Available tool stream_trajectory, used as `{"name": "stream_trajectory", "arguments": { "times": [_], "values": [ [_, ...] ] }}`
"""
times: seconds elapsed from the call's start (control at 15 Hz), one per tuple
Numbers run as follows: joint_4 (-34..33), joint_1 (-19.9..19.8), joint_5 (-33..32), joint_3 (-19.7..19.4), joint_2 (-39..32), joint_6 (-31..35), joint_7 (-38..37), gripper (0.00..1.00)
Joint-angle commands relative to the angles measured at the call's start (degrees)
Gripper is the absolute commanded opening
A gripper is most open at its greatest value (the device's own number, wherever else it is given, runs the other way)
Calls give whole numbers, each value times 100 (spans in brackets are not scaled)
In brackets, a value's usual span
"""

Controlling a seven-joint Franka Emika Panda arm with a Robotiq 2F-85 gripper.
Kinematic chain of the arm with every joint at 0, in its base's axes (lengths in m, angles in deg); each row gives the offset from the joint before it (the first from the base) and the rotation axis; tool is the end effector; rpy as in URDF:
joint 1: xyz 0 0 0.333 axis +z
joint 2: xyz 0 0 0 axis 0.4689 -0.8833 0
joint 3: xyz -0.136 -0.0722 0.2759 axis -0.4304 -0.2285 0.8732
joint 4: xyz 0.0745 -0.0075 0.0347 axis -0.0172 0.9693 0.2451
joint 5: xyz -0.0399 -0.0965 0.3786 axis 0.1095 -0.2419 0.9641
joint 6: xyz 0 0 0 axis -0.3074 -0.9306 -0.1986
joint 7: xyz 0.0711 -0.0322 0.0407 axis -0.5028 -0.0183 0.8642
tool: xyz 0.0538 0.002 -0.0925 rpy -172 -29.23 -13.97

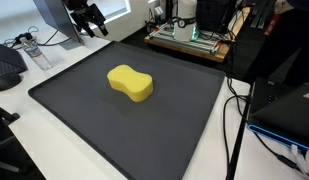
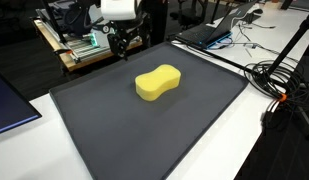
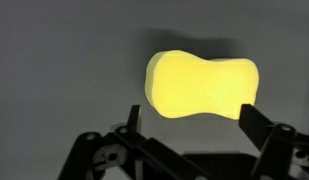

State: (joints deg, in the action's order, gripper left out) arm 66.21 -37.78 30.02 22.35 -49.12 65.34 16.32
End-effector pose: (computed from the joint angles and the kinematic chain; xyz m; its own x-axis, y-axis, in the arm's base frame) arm 0.6004 -0.1676 0.3718 0.9822 0.0890 -0.1653 0.0520 -0.9751 -0.2156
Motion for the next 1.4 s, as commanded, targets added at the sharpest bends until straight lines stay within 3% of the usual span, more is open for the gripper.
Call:
{"name": "stream_trajectory", "arguments": {
  "times": [0.0,0.33,0.6,0.93,1.33],
  "values": [
    [-898,98,-531,209,-560,-431,-462,100],
    [-1626,280,-858,410,-1113,-630,-833,100],
    [-1713,383,-880,518,-1178,-930,-1150,100],
    [-727,383,-662,692,-521,-423,-1172,100],
    [1010,438,-277,615,436,1187,-2219,100]
  ]
}}
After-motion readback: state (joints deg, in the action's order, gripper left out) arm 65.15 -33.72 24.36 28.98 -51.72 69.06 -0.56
